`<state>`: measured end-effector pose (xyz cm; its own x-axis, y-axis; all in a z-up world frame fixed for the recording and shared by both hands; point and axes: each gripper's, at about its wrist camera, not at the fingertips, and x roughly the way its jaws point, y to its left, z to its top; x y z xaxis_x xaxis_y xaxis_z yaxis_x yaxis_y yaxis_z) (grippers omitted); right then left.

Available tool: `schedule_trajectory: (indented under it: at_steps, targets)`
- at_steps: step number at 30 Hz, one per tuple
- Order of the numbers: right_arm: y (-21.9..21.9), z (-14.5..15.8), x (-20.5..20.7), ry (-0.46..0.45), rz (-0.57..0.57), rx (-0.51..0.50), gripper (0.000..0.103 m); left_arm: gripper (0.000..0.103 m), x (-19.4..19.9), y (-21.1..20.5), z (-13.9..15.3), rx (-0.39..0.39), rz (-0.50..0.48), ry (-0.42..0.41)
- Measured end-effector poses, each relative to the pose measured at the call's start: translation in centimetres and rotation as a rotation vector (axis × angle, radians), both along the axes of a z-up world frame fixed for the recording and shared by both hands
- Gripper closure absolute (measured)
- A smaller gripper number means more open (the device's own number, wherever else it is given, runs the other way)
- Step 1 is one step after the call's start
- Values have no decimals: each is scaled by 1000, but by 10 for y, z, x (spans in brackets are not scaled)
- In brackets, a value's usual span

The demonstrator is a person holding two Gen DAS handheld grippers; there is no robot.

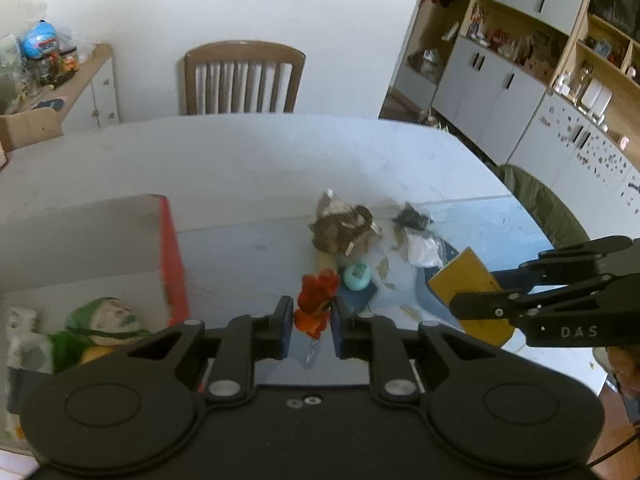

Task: Organize objects
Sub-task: 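Carry the snack box and red keychain with both grippers over the cardboard box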

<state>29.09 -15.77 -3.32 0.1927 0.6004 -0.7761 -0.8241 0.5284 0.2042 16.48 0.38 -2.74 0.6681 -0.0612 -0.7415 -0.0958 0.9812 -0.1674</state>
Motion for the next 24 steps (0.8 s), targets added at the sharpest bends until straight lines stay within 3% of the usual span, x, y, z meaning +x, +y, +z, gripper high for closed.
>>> schedule_trajectory:
  at_steps: [14, 24]
  targets:
    - [83, 31, -41, -49, 57, 56, 73, 85, -32, 88, 50, 13, 83, -92]
    - [149, 31, -71, -55, 108, 67, 73, 85, -40, 145, 42, 40, 145, -68]
